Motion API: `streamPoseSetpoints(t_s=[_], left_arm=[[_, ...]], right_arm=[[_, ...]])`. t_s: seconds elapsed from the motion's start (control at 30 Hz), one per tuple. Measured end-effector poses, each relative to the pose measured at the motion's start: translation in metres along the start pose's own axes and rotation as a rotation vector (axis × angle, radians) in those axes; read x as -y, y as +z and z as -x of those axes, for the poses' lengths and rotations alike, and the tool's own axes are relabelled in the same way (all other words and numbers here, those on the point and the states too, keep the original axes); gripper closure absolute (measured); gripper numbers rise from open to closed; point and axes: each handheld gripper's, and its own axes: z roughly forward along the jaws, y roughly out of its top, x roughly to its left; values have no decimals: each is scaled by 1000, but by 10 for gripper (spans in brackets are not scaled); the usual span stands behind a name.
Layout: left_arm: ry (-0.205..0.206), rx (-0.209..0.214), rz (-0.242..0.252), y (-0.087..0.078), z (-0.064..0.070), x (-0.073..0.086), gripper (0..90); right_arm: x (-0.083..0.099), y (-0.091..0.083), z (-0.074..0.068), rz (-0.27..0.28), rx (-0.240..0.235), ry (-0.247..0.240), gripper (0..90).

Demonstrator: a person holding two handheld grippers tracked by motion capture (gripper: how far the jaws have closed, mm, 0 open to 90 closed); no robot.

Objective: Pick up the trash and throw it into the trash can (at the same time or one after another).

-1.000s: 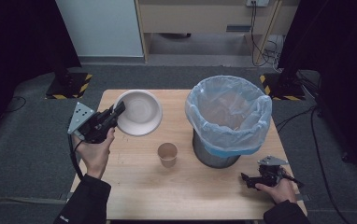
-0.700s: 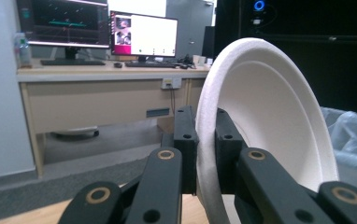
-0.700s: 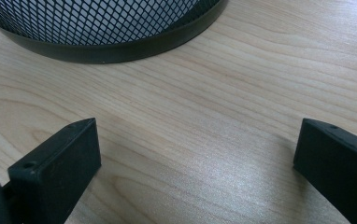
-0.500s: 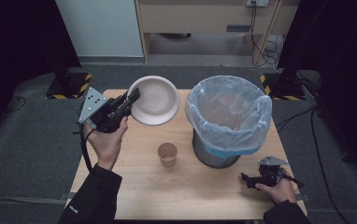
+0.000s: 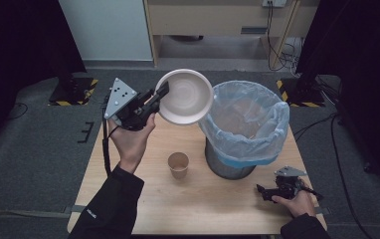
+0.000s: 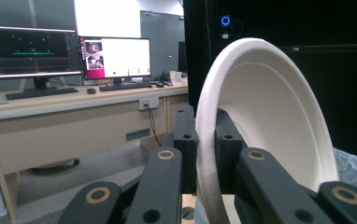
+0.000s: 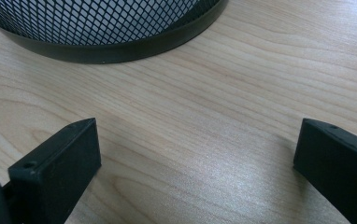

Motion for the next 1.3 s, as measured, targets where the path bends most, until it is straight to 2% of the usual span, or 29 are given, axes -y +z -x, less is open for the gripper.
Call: streamPoseSetpoints(t_s=[0.4, 0.7, 0.87, 0.97, 1.13, 1.23, 1.3], left_arm=[[16, 44, 11, 29, 22, -15, 828], [16, 80, 9, 53, 42, -17, 828], [19, 85, 14, 64, 49, -15, 828], [11, 96, -6, 72, 54, -12, 828], [28, 100, -18, 87, 60, -8, 828], [22, 112, -41, 97, 64, -4, 828], [20, 125, -58, 107, 68, 1, 827]], right_arm=[[0, 0, 0, 1, 0, 5, 9], [0, 1, 0, 3, -1, 0, 9], [0, 1, 0, 2, -2, 0, 9], [0, 1, 0, 3, -2, -1, 8], [0, 1, 0, 2, -3, -1, 8], [0, 1, 1, 3, -2, -6, 9], [-1, 1, 0, 3, -2, -5, 9]])
